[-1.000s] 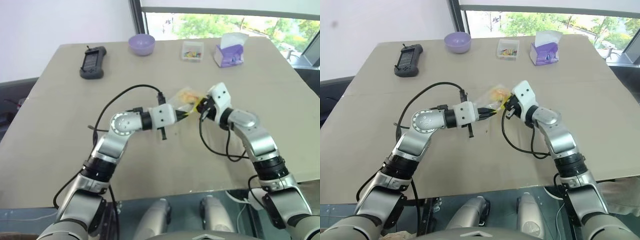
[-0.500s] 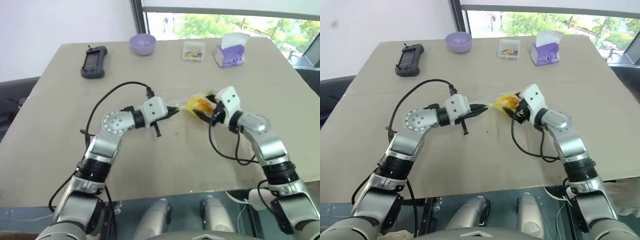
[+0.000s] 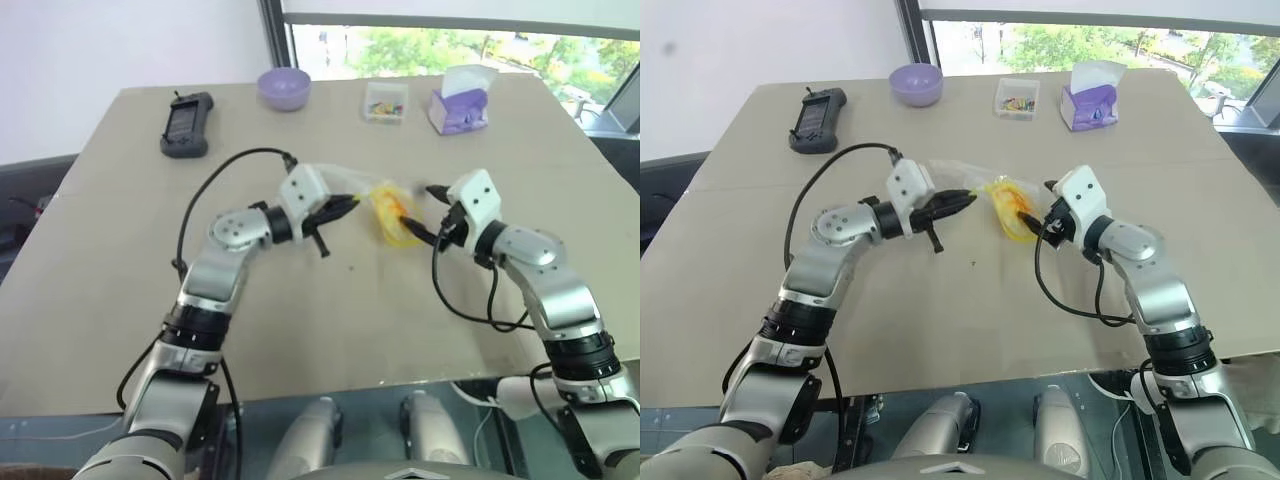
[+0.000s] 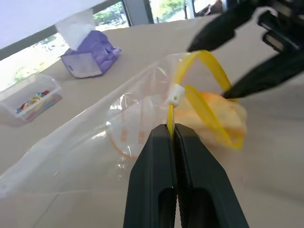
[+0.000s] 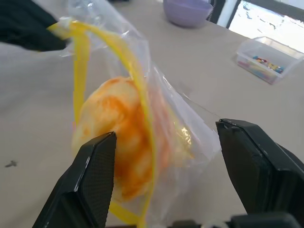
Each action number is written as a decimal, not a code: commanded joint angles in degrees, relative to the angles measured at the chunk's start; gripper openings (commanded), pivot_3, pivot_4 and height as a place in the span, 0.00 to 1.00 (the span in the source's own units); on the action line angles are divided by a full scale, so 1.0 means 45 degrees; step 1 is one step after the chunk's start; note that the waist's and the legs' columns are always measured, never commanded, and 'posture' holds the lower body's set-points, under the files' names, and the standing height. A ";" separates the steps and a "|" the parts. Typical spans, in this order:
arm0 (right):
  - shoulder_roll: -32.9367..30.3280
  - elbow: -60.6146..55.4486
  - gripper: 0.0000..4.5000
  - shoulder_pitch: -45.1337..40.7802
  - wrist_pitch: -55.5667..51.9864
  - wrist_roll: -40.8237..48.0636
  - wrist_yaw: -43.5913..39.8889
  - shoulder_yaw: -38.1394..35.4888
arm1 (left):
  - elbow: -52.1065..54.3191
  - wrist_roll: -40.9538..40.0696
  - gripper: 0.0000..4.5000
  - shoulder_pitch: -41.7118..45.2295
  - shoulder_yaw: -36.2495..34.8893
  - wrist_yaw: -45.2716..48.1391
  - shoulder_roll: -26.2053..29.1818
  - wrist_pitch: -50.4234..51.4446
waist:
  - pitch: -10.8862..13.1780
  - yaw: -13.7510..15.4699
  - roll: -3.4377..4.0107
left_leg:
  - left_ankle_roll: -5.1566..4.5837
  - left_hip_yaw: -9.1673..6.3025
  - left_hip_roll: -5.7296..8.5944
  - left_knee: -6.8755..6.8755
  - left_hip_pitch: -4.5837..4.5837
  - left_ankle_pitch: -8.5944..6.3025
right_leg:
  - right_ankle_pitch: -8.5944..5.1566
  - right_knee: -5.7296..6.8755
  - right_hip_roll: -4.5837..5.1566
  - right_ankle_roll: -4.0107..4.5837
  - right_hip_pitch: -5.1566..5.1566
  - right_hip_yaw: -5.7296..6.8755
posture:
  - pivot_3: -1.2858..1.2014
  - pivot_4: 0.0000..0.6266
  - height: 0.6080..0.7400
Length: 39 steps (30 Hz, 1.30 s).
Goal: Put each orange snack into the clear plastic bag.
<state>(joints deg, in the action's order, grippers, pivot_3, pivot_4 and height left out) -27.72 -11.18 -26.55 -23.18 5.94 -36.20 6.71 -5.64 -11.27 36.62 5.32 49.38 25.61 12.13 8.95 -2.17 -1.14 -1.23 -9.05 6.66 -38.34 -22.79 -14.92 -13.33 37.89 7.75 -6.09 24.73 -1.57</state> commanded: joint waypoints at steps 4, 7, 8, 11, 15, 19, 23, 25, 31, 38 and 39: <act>-0.1317 -0.1884 0.82 0.1208 0.0068 0.0467 -0.1065 -0.0517 | -0.0111 -0.0549 0.00 0.0526 -0.0864 -0.0101 0.0246 0.0529 | 0.0000 0.0036 -0.0001 | 0.0000 -0.0004 0.0002 0.0001 0.0000 0.0000 | 0.0000 -0.0006 0.0000 0.0000 -0.0003 0.0005 | 0.52 0.24 1.00; -0.1275 -0.1758 0.82 0.1387 0.0095 0.0109 -0.0874 -0.0080 | -0.0108 -0.0674 0.00 0.0547 -0.0931 -0.0095 0.0232 0.0713 | 0.0000 -0.0003 -0.0001 | 0.0000 0.0000 0.0001 -0.0001 0.0002 0.0000 | 0.0000 -0.0002 0.0000 0.0000 -0.0003 0.0004 | 0.52 0.24 1.00; -0.1117 -0.1650 0.82 0.1400 0.0148 -0.0075 -0.0759 0.0192 | -0.0095 -0.0707 0.00 0.0548 -0.0931 -0.0112 0.0229 0.0773 | 0.0000 -0.0022 -0.0001 | 0.0000 0.0007 0.0000 -0.0002 0.0006 0.0000 | 0.0000 0.0006 0.0000 0.0000 -0.0003 -0.0001 | 0.52 0.24 1.00; -0.0335 -0.1199 0.82 0.1319 -0.0115 -0.0455 -0.0245 0.1000 | -0.0084 -0.0660 0.00 0.0578 -0.0888 -0.0227 0.0235 0.0798 | 0.0000 -0.0030 -0.0001 | 0.0001 0.0006 -0.0006 -0.0002 0.0010 0.0000 | 0.0000 0.0012 -0.0003 0.0000 -0.0002 0.0000 | 0.52 0.24 1.00; 0.0650 -0.0389 0.82 0.1327 -0.0214 -0.0933 0.0443 0.1595 | -0.0086 -0.0621 0.00 0.0598 -0.0858 -0.0299 0.0256 0.0799 | 0.0000 -0.0002 0.0000 | 0.0001 0.0005 -0.0010 -0.0003 0.0008 0.0001 | 0.0001 0.0006 -0.0006 0.0001 -0.0003 -0.0002 | 0.52 0.24 1.00; 0.1550 0.1057 0.82 0.1050 0.0339 -0.1448 0.1260 0.1737 | 0.0009 -0.0603 0.00 0.0498 -0.0846 -0.0359 0.0282 0.0796 | -0.0001 0.0012 -0.0002 | 0.0001 0.0003 -0.0001 -0.0003 0.0007 0.0001 | 0.0001 0.0004 -0.0001 0.0001 -0.0003 -0.0002 | 0.52 0.24 1.00; 0.2004 0.2650 0.51 0.0707 0.1333 -0.1911 0.1720 0.1743 | 0.0061 -0.0577 0.00 0.0440 -0.0832 -0.0479 0.0244 0.0765 | -0.0001 -0.0004 -0.0001 | 0.0002 0.0002 -0.0002 -0.0003 0.0008 0.0001 | 0.0001 0.0005 -0.0002 0.0001 -0.0003 -0.0001 | 0.52 0.24 1.00; 0.2165 0.3279 0.28 0.0542 0.1871 -0.2042 0.1893 0.1681 | 0.0116 -0.0591 0.00 0.0386 -0.0815 -0.0526 0.0226 0.0766 | -0.0001 -0.0022 -0.0001 | 0.0002 0.0002 -0.0002 -0.0003 0.0009 0.0001 | 0.0001 0.0006 -0.0002 0.0001 -0.0003 -0.0001 | 0.52 0.24 1.00; 0.2388 0.3928 0.01 0.0347 0.2844 -0.2259 0.2363 0.1420 | 0.0217 -0.0633 0.00 0.0266 -0.0806 -0.0610 0.0211 0.0804 | -0.0001 -0.0030 -0.0001 | 0.0002 0.0002 -0.0002 -0.0003 0.0010 0.0001 | 0.0001 0.0006 -0.0003 0.0001 -0.0004 -0.0002 | 0.52 0.24 1.00; 0.1605 0.2538 0.01 0.0011 0.1935 -0.1757 0.1520 0.0745 | 0.0124 -0.0633 0.00 0.0246 -0.0824 -0.0632 0.0195 0.0766 | -0.0001 -0.0028 0.0000 | 0.0002 0.0001 -0.0001 -0.0003 0.0008 0.0001 | 0.0001 0.0005 -0.0003 0.0001 -0.0004 -0.0002 | 0.52 0.24 1.00; 0.1446 0.2199 0.01 -0.0001 0.1580 -0.1514 0.1136 0.0728 | 0.0095 -0.0621 0.00 0.0246 -0.0814 -0.0640 0.0179 0.0743 | -0.0001 -0.0025 0.0000 | 0.0002 0.0000 -0.0001 -0.0003 0.0008 0.0001 | 0.0001 0.0004 -0.0003 0.0001 -0.0003 -0.0002 | 0.52 0.24 1.00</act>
<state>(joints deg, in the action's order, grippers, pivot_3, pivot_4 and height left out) -20.52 3.59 -24.95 -14.60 -2.75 -28.92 11.65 -7.29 -13.64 37.59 2.53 47.00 26.43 16.03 8.95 -2.28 -1.14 -1.22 -9.06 6.65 -38.36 -22.76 -14.92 -13.32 37.91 7.73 -6.09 24.72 -1.58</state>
